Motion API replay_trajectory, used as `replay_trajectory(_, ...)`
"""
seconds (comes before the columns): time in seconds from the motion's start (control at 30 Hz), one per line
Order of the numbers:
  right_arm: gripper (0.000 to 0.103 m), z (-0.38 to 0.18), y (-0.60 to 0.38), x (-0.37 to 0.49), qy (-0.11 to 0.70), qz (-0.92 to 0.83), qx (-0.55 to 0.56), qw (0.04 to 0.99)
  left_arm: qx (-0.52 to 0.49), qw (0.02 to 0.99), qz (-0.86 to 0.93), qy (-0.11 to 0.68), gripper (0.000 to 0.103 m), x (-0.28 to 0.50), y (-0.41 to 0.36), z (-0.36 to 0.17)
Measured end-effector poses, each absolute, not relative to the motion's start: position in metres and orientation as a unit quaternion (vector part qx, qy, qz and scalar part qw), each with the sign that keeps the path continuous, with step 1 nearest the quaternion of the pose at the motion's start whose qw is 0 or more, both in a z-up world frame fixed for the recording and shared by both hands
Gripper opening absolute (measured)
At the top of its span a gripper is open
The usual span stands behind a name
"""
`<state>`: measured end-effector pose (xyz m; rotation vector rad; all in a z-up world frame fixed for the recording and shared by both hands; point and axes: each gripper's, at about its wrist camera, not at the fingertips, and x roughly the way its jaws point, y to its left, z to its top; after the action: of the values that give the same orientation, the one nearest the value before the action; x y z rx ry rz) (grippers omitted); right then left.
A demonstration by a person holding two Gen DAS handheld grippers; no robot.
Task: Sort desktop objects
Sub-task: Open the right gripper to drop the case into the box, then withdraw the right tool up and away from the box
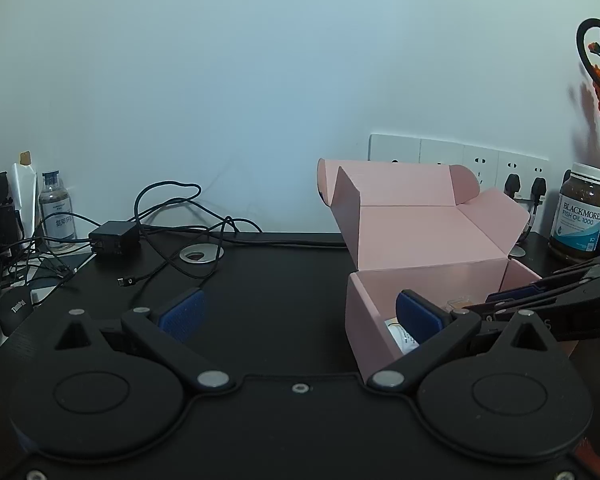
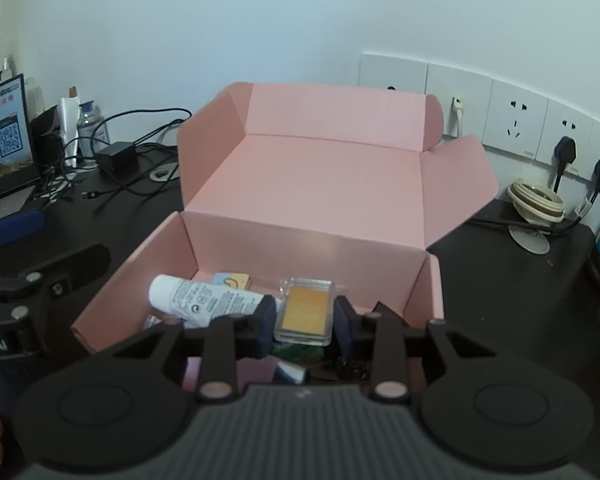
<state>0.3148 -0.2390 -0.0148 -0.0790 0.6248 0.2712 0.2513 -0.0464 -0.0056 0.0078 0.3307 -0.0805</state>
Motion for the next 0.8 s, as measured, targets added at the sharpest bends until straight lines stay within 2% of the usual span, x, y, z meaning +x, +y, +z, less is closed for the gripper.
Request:
replay_trajectory(0.6, 0.034, -0.012, -0.238, 0.314, 0.303, 0.135, -0.042, 0.942, 0.000, 0.985, -0.038, 0.168, 0.103, 0.253, -0.046, -0.005)
replay_trajectory(0.67, 0.051, -0.007, -0.245, 0.310, 0.284, 0.148, -0.018, 0.947, 0.000, 0.985, -0.039, 0.169, 0.103, 0.254, -0.046, -0.005)
replay_trajectory(0.7, 0.067, -0.004, -0.248, 0.306, 0.272, 0.152, -0.010, 0.950, 0.000, 0.985, -0.039, 0.169, 0.103, 0.254, -0.046, -0.005)
replay_trajectory(0.73, 0.076, -0.002, -0.250, 0.303, 0.261, 0.156, -0.004, 0.953, 0.000, 0.985, -0.039, 0.169, 0.103, 0.254, -0.046, -0.005)
replay_trajectory(0.8, 0.077, 0.004, -0.256, 0.296, 0.240, 0.164, 0.006, 0.957, 0.000, 0.985, -0.039, 0.169, 0.103, 0.254, -0.046, -0.005)
